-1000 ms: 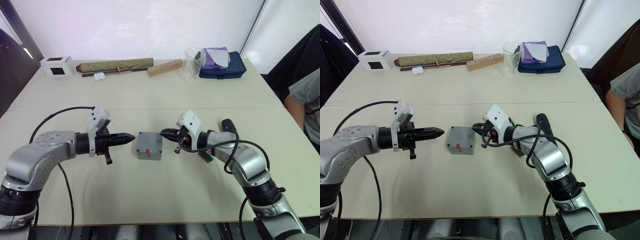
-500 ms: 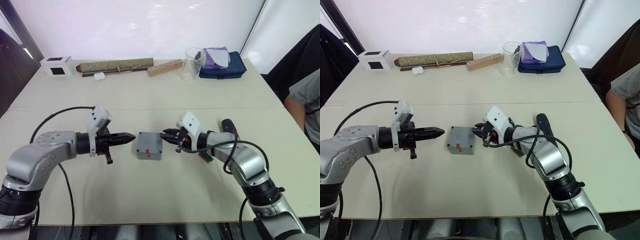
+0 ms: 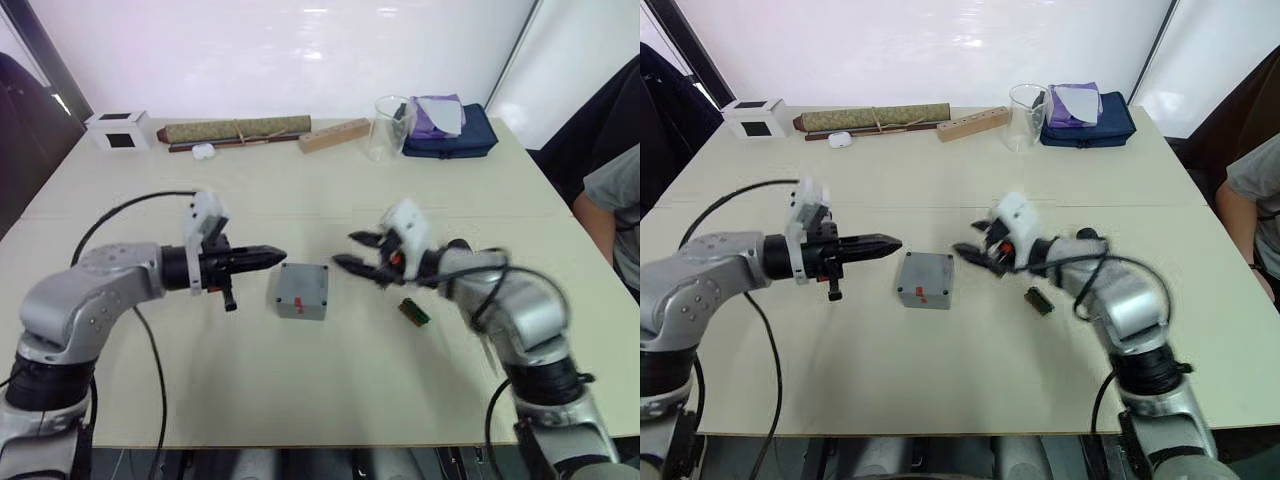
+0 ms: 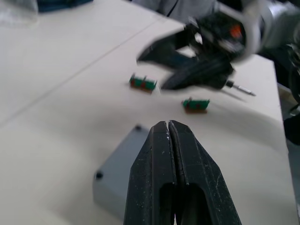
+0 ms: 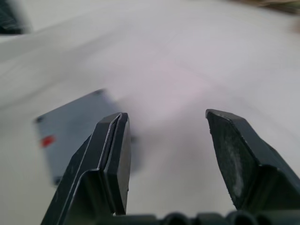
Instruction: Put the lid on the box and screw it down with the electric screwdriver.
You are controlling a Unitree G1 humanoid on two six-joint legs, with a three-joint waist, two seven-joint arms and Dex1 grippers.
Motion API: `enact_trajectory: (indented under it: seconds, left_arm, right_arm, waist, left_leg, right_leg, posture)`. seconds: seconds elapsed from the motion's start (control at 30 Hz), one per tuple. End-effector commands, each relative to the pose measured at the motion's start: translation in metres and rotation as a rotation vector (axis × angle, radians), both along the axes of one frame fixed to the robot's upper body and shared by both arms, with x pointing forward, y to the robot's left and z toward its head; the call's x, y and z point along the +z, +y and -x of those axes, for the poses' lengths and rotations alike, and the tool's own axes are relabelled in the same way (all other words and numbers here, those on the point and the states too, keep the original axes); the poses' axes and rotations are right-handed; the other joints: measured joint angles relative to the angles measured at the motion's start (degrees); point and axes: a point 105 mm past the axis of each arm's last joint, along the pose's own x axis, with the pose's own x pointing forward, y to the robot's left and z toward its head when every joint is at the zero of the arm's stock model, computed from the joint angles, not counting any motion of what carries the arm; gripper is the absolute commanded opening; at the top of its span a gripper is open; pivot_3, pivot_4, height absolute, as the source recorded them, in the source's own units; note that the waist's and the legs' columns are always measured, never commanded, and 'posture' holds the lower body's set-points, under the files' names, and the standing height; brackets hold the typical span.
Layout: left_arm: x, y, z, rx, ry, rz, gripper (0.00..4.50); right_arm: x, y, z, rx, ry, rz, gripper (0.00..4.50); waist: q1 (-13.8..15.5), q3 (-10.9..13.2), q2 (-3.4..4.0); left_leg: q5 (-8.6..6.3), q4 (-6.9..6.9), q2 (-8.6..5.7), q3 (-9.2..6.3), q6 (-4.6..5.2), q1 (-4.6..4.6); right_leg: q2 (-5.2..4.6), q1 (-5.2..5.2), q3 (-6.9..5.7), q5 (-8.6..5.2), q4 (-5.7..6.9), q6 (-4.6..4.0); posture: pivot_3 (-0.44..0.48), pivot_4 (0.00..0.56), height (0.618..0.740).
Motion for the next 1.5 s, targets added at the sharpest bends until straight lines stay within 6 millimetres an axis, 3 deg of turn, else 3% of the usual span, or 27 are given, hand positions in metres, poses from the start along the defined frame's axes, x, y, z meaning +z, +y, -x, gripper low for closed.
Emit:
enact_trajectory:
  seconds: [0.03, 0.07, 0.17, 0.3, 0.43, 0.7, 0.93, 1.03, 1.2, 1.4, 1.5]
  left_arm:
    - [0.007, -0.016, 0.014, -0.134, -0.048, -0.043, 0.00]
    - [0.004, -0.020, 0.020, -0.191, -0.063, -0.086, 0.00]
    - [-0.003, -0.027, 0.030, -0.303, -0.096, -0.177, 0.00]
    - [-0.008, -0.034, 0.029, -0.360, -0.139, -0.228, 0.00]
    - [-0.009, -0.040, 0.028, -0.384, -0.160, -0.232, 0.00]
    - [-0.009, -0.042, 0.036, -0.399, -0.163, -0.233, 0.00]
    - [-0.008, -0.037, 0.034, -0.349, -0.151, -0.222, 0.00]
    - [-0.007, -0.036, 0.034, -0.321, -0.140, -0.200, 0.00]
    - [-0.008, -0.032, 0.032, -0.283, -0.129, -0.190, 0.00]
    - [-0.013, -0.026, 0.025, -0.235, -0.117, -0.196, 0.00]
    - [-0.014, -0.014, 0.015, -0.185, -0.105, -0.204, 0.00]
  right_arm:
    - [0.019, -0.031, 0.010, -0.066, 0.065, 0.043, 4.25]
    - [0.020, -0.052, 0.011, -0.136, 0.141, 0.088, 4.45]
    - [0.016, -0.092, 0.016, -0.304, 0.366, 0.141, 4.45]
    - [-0.028, -0.117, 0.046, -0.313, 0.716, 0.300, 4.45]
    - [-0.048, -0.126, 0.051, -0.327, 0.866, 0.270, 4.45]
    - [-0.062, -0.124, 0.040, -0.351, 0.927, 0.248, 4.45]
    - [-0.088, -0.130, 0.040, -0.413, 0.989, 0.317, 4.45]
    - [-0.097, -0.136, 0.040, -0.451, 1.031, 0.311, 3.75]
    - [-0.104, -0.138, 0.044, -0.457, 1.042, 0.362, 2.19]
    - [-0.099, -0.150, 0.033, -0.513, 0.994, 0.342, 2.17]
    - [-0.074, -0.169, 0.002, -0.593, 0.824, 0.301, 2.15]
  waist:
    - [-0.1, 0.0, 0.00]
    - [-0.2, 0.1, 0.12]
    - [-0.1, 0.3, 0.39]
    - [-0.1, 0.3, 0.37]
    - [-0.5, 0.3, 0.45]
    - [-0.3, 0.4, 0.53]
    - [-0.2, 0.4, 0.54]
    - [-0.1, 0.4, 0.50]
    - [0.0, 0.3, 0.45]
    - [0.0, 0.3, 0.34]
    - [-0.3, 0.2, 0.27]
  left_leg:
    - [0.00, -0.03, 0.01, 0.00, 0.00, 0.00]
    - [0.00, -0.05, 0.02, 0.00, 0.00, 0.01]
    - [0.00, -0.01, 0.01, 0.07, 0.00, -0.07]
    - [0.00, -0.04, 0.04, 0.09, 0.01, -0.06]
    - [-0.03, -0.03, 0.08, 0.19, 0.06, -0.16]
    - [-0.03, 0.07, 0.07, 0.16, 0.07, -0.42]
    - [-0.03, 0.10, 0.06, 0.15, 0.07, -0.55]
    - [-0.03, 0.15, 0.06, 0.10, 0.07, -0.59]
    - [-0.03, 0.23, 0.04, 0.07, 0.07, -0.61]
    - [-0.03, 0.25, 0.04, 0.03, 0.07, -0.60]
    - [-0.03, 0.32, 0.04, 0.05, 0.07, -0.57]
  right_leg:
    - [0.03, -0.02, -0.01, 0.00, 0.00, 0.00]
    - [0.07, -0.02, -0.01, -0.01, 0.00, -0.01]
    - [0.03, -0.10, 0.03, -0.07, 0.00, -0.13]
    - [0.08, -0.08, 0.04, -0.12, -0.10, -0.23]
    - [0.10, -0.04, 0.09, -0.09, -0.46, -0.26]
    - [0.13, -0.16, 0.08, 0.10, -0.60, 0.02]
    - [0.14, -0.26, 0.08, 0.14, -0.60, 0.08]
    - [0.13, -0.25, 0.03, 0.17, -0.62, 0.14]
    - [0.11, -0.19, -0.01, 0.20, -0.66, 0.17]
    - [0.12, -0.14, -0.04, 0.21, -0.67, 0.17]
    - [0.12, -0.07, -0.04, 0.27, -0.71, 0.11]
  posture:
    - [0.000, 0.150, 0.740]
    - [0.000, 0.150, 0.740]
    - [0.000, 0.150, 0.740]
    - [0.000, 0.150, 0.740]
    - [0.000, 0.150, 0.740]
    - [0.000, 0.150, 0.740]
    - [0.000, 0.150, 0.740]
    - [0.000, 0.150, 0.740]
    - [0.000, 0.150, 0.740]
    - [0.000, 0.150, 0.740]
    - [0.000, 0.150, 0.740]
